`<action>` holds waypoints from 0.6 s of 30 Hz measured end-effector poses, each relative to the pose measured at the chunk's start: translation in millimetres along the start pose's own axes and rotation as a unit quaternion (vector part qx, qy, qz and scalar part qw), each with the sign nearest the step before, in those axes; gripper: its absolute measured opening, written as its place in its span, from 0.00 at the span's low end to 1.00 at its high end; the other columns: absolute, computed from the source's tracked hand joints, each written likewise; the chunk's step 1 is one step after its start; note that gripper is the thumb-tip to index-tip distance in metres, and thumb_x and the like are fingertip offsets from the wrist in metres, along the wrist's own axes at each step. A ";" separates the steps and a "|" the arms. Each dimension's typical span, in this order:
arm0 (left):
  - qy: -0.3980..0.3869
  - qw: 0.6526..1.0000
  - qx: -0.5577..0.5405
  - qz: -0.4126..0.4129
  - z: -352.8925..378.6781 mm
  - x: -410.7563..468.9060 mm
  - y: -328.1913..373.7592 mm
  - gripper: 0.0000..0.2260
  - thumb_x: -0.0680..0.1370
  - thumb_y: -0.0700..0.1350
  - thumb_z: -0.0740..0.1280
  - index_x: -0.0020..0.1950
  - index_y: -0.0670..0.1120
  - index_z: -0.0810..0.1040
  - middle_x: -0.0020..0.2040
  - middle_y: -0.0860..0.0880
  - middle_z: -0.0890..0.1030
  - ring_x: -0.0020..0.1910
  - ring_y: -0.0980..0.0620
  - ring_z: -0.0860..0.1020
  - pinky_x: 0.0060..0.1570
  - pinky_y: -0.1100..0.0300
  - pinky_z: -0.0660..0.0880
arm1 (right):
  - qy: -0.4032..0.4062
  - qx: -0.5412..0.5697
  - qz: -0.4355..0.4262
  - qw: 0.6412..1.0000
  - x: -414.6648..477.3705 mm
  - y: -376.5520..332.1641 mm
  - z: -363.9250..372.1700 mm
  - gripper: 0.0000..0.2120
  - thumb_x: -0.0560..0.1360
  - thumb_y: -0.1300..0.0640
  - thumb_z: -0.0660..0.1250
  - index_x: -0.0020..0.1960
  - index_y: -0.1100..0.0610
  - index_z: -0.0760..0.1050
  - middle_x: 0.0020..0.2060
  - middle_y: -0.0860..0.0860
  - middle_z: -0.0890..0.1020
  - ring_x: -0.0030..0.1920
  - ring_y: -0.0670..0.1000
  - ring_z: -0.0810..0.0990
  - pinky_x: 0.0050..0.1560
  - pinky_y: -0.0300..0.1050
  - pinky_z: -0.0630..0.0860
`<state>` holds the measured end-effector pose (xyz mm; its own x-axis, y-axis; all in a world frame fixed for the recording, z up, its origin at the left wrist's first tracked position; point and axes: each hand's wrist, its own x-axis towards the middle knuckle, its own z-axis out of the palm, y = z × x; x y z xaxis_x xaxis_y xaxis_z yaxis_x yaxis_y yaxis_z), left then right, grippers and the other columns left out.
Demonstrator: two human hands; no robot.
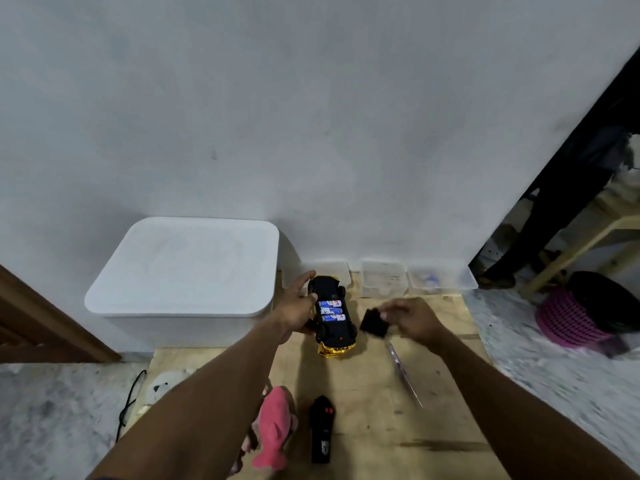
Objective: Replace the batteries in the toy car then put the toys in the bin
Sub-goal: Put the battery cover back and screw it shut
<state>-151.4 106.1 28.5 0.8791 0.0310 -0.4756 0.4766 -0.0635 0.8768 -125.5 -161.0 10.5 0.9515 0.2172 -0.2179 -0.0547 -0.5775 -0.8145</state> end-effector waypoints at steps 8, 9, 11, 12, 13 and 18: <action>-0.015 1.000 0.024 -0.002 8.6 0.6 3.5 0.23 0.84 0.41 0.60 0.73 0.64 0.67 0.52 0.47 0.82 0.44 0.39 0.84 0.48 0.38 0.81 | -0.076 0.011 -0.031 0.997 27.0 -70.3 4.4 0.06 0.77 0.61 0.70 0.51 0.57 0.84 0.46 0.53 0.86 0.43 0.45 0.82 0.34 0.31 0.73; -0.017 1.000 0.024 -0.002 9.7 0.4 4.4 0.22 0.84 0.42 0.60 0.73 0.65 0.67 0.51 0.49 0.81 0.44 0.38 0.84 0.48 0.39 0.82 | -0.080 -0.001 -0.032 0.996 29.1 -72.9 9.3 0.06 0.76 0.62 0.70 0.51 0.57 0.84 0.46 0.52 0.85 0.42 0.44 0.81 0.34 0.29 0.72; -0.020 1.000 0.021 0.000 11.2 0.5 6.6 0.22 0.84 0.42 0.60 0.72 0.65 0.68 0.51 0.48 0.81 0.40 0.41 0.83 0.45 0.43 0.83 | -0.085 -0.022 -0.040 0.995 31.5 -75.4 17.1 0.06 0.76 0.64 0.69 0.51 0.58 0.84 0.44 0.49 0.84 0.39 0.39 0.79 0.36 0.28 0.71; -0.021 1.000 0.020 0.001 11.5 0.9 7.2 0.22 0.84 0.42 0.60 0.72 0.65 0.68 0.52 0.46 0.81 0.38 0.43 0.82 0.44 0.45 0.83 | -0.085 -0.032 -0.043 0.995 32.8 -74.9 19.7 0.07 0.76 0.64 0.69 0.51 0.58 0.84 0.43 0.48 0.84 0.40 0.39 0.79 0.39 0.30 0.72; -0.021 1.000 0.020 0.002 11.6 1.9 7.1 0.22 0.84 0.42 0.60 0.72 0.65 0.68 0.53 0.44 0.82 0.37 0.43 0.82 0.44 0.45 0.83 | -0.084 -0.040 -0.042 0.995 34.3 -74.6 21.5 0.07 0.76 0.64 0.69 0.51 0.58 0.84 0.44 0.49 0.84 0.42 0.41 0.80 0.41 0.31 0.73; -0.016 1.000 0.025 0.001 9.4 4.5 5.0 0.22 0.83 0.42 0.60 0.71 0.66 0.69 0.57 0.38 0.81 0.39 0.42 0.80 0.45 0.40 0.83 | -0.099 -0.071 -0.043 0.992 36.2 -78.0 21.4 0.08 0.77 0.66 0.66 0.53 0.62 0.83 0.47 0.53 0.81 0.42 0.45 0.78 0.35 0.26 0.72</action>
<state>-145.0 96.6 30.1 0.8792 -0.0019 -0.4765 0.4732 -0.1133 0.8736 -93.4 -91.2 54.7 0.8717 0.4130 -0.2636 0.0810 -0.6520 -0.7538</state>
